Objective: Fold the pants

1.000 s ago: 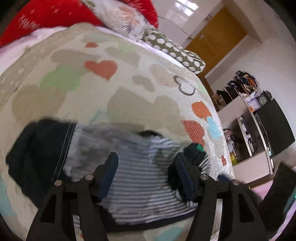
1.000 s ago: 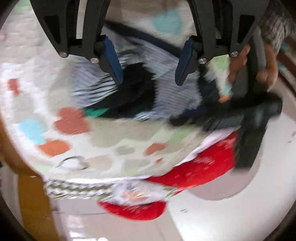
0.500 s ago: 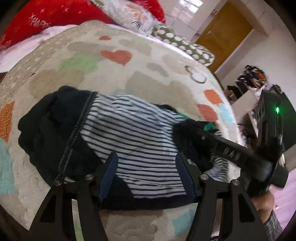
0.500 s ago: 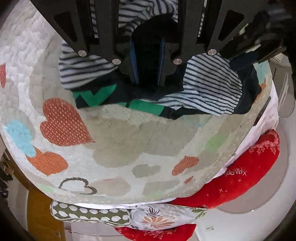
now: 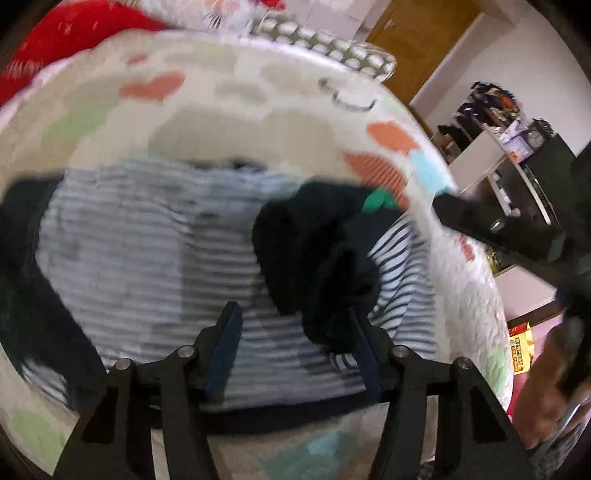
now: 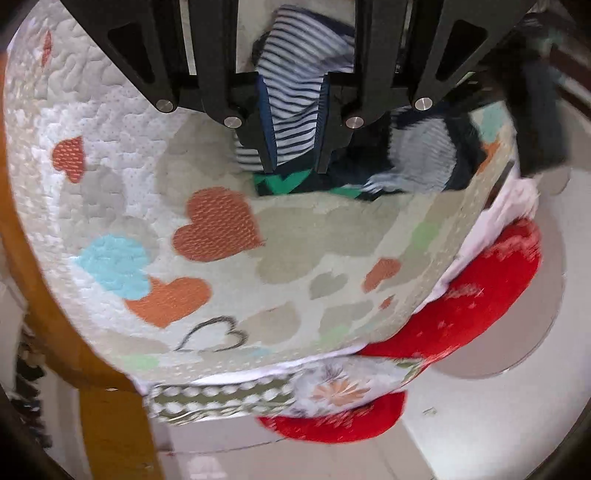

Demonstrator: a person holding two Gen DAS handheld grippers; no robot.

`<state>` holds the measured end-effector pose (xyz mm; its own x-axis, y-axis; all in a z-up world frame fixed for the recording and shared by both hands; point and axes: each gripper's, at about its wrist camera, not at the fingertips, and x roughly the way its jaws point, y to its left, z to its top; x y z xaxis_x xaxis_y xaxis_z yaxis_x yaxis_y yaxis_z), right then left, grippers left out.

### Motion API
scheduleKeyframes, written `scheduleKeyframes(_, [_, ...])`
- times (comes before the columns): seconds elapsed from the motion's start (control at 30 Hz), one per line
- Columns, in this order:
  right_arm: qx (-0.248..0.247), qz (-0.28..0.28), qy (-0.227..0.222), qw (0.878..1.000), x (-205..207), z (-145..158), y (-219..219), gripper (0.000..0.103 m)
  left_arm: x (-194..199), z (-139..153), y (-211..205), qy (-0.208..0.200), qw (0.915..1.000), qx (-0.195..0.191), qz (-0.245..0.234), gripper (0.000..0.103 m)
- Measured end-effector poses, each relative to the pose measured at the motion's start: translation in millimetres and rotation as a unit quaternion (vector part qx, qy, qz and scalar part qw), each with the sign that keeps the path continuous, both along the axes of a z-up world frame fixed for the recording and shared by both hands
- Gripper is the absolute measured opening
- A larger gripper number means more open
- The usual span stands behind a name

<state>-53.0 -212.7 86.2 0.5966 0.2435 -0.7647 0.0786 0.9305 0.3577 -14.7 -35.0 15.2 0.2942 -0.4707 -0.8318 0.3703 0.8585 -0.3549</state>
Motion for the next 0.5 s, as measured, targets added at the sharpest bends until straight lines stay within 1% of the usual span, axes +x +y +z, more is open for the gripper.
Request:
scheduleKeyframes(0.07, [0.029, 0.04, 0.011, 0.999, 8, -1, 5, 0.024, -4, 1, 3, -0.002, 1.0, -0.001, 0.004, 0.057])
scheduleKeyframes(0.1, [0.049, 0.065, 0.018, 0.997, 14, -2, 9, 0.024, -4, 2, 4, 0.001, 1.0, -0.004, 0.007, 0.057])
scheduleKeyframes(0.17, [0.085, 0.097, 0.033, 0.991, 24, -9, 17, 0.024, -3, 0, 5, 0.006, 0.9999, -0.009, 0.011, 0.056])
scheduleKeyframes(0.23, [0.11, 0.111, 0.058, 0.986, 39, -23, 25, 0.024, -3, -2, 6, 0.005, 0.9998, -0.013, 0.013, 0.056])
scheduleKeyframes(0.33, [0.105, 0.088, 0.097, 0.986, 60, -49, 27, 0.024, -7, -1, 7, -0.001, 0.9998, -0.014, 0.013, 0.057])
scheduleKeyframes(0.4, [0.105, 0.053, 0.111, 0.987, 71, -65, 20, 0.024, -8, 3, 15, 0.008, 0.9995, -0.025, 0.015, 0.057])
scheduleKeyframes(0.47, [0.123, 0.036, 0.106, 0.986, 72, -66, 16, 0.024, -11, 10, 25, 0.013, 0.9988, -0.045, 0.011, 0.056])
scheduleKeyframes(0.5, [0.124, 0.031, 0.088, 0.988, 67, -57, 16, 0.024, -14, 18, 35, 0.009, 0.9984, -0.056, 0.011, 0.057])
